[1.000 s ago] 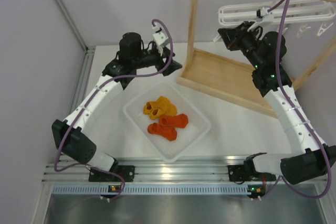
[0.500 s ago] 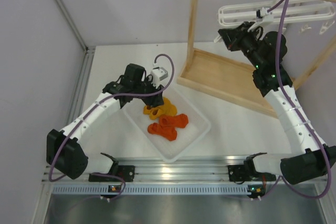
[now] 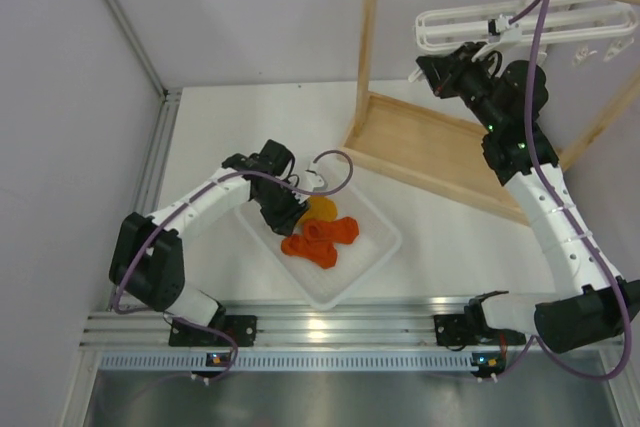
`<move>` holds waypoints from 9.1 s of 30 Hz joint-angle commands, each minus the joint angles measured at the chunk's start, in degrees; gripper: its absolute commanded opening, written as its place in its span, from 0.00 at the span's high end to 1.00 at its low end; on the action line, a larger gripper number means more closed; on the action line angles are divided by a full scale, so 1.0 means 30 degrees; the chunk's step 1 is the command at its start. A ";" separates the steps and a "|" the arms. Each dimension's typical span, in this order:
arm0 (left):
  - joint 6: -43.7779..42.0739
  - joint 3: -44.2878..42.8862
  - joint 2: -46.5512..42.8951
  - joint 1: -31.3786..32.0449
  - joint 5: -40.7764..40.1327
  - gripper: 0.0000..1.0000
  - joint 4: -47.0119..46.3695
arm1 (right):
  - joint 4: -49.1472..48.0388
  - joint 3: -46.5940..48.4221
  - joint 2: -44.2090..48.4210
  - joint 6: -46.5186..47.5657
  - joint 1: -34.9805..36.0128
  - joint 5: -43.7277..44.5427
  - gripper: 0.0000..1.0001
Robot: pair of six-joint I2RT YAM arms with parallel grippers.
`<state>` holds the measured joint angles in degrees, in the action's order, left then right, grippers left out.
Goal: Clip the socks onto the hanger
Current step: Pick up the sock from the bin, then clamp the sock onto the hanger, then open the clamp at the hanger.
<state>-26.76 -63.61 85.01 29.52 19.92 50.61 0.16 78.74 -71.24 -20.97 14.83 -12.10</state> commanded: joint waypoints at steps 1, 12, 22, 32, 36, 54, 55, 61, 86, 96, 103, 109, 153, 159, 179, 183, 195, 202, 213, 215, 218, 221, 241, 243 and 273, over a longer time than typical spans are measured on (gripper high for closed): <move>-0.1127 -0.0153 0.0811 -0.0083 -0.0344 0.59 0.1528 | -0.0201 0.0033 0.0544 0.0369 -0.0198 -0.0099 1.00; -0.2181 0.0989 0.1896 -0.0113 -0.0195 0.53 0.0651 | -0.0113 0.0209 0.0369 0.0604 -0.0197 0.0282 1.00; -0.3617 0.1518 0.3037 -0.0171 0.0242 0.53 -0.1049 | -0.0113 0.0150 0.0398 0.0868 -0.0197 0.0546 1.00; -0.4113 0.1108 0.2982 -0.0201 0.2173 0.98 -0.1521 | -0.0113 0.0033 0.0486 0.1073 -0.0256 0.0722 1.00; -0.5080 0.0289 0.1464 -0.0201 0.3259 1.00 0.0089 | 0.0326 0.0062 0.0515 0.1073 -0.0256 0.0635 1.00; -0.5965 -1.1862 0.1858 0.0209 0.7274 1.00 0.5279 | -0.0611 -0.1022 0.0896 0.0868 -0.0256 -0.1445 1.00; -0.5469 -1.3785 0.2390 0.0239 0.7449 1.00 0.5308 | -0.0669 -0.1022 0.0925 0.0839 -0.0256 -0.1562 1.00; -0.1951 -1.9279 0.5673 0.0619 0.8651 1.00 0.4755 | -0.1197 -0.0964 0.0984 0.0809 -0.0256 -0.2442 1.00; 0.9915 -2.1685 1.0187 0.0825 1.2516 1.00 -0.9074 | -0.1432 0.0032 -0.0070 0.0925 -0.0637 -0.5838 1.00; 1.0679 -2.0635 1.0101 0.0796 1.5592 1.00 -1.1387 | -0.0670 0.0911 -0.0568 0.2097 -0.0958 -0.7011 1.00; 1.1906 -2.0134 1.0129 0.0649 1.6765 1.00 -1.3059 | -0.0348 0.1438 -0.0891 0.2302 -0.1398 -0.7686 1.00; 1.3458 -1.9753 1.0071 0.0473 1.7060 1.00 -1.5224 | -0.0113 0.1674 -0.1154 0.2361 -0.1603 -0.8769 1.00; 1.2348 -1.4280 0.6794 0.0093 1.1703 0.52 -1.5871 | 0.2376 0.2086 0.0013 0.1424 -0.4209 -1.0204 0.27; 1.1739 -0.9561 0.3833 -0.0201 0.7722 0.45 -1.9355 | 0.3019 0.1351 0.1245 0.1716 -0.6025 -1.0294 0.25; 1.4283 -1.1958 0.7960 -0.0172 0.6516 0.18 -2.9025 | 0.4340 0.2229 0.1950 0.1952 -0.7346 -1.0468 0.25; 1.4635 -1.2954 0.8838 0.0004 0.8092 0.18 -3.0197 | 0.4632 0.2552 0.1980 0.1747 -0.7346 -1.1054 0.19; 1.5746 -1.4243 0.9806 0.0092 0.8828 0.38 -3.1459 | 0.3785 0.2406 0.2419 0.0753 -0.7287 -1.1991 0.13; 1.5484 -1.4771 1.0304 0.0414 0.8535 0.47 -3.0729 | 0.2583 0.2142 0.2537 -0.0011 -0.6674 -1.2491 0.17; 1.5044 -1.4684 1.0100 0.0503 0.7246 0.65 -3.0581 | 0.2993 0.1850 0.3064 0.1160 -0.5501 -1.1702 0.26; 1.4870 -1.4771 0.9925 0.0532 0.7421 0.71 -2.9855 | 0.2817 0.1732 0.3210 0.1248 -0.5238 -1.1379 0.29; 1.3293 -1.4685 0.9340 0.0619 0.8531 0.83 -2.8244 | 0.2875 0.1615 0.3356 0.1454 -0.4510 -1.0180 0.35; 0.9372 -1.4770 0.8374 0.0912 1.0114 0.94 -2.4469 | 0.3019 0.1498 0.3357 0.0985 -0.4474 -0.9123 0.42; 0.3239 -1.5884 0.6907 0.3781 0.8304 1.00 -1.7633 | 0.3315 0.0532 0.3386 0.0253 -0.1986 -0.7659 0.55; 0.3150 -1.5943 0.6965 0.4075 0.7370 1.00 -1.7457 | 0.3518 0.0008 0.3532 0.0311 -0.1780 -0.6227 0.55; 0.2799 -1.7233 0.7932 0.5922 0.5546 1.00 -1.6344 | 0.0707 -0.2370 0.3328 -0.2884 -0.1457 -0.3380 0.58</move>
<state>-17.23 -112.66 108.88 45.95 34.15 0.73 6.35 71.53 -60.69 -29.58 9.61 -24.10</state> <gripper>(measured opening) 0.251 0.450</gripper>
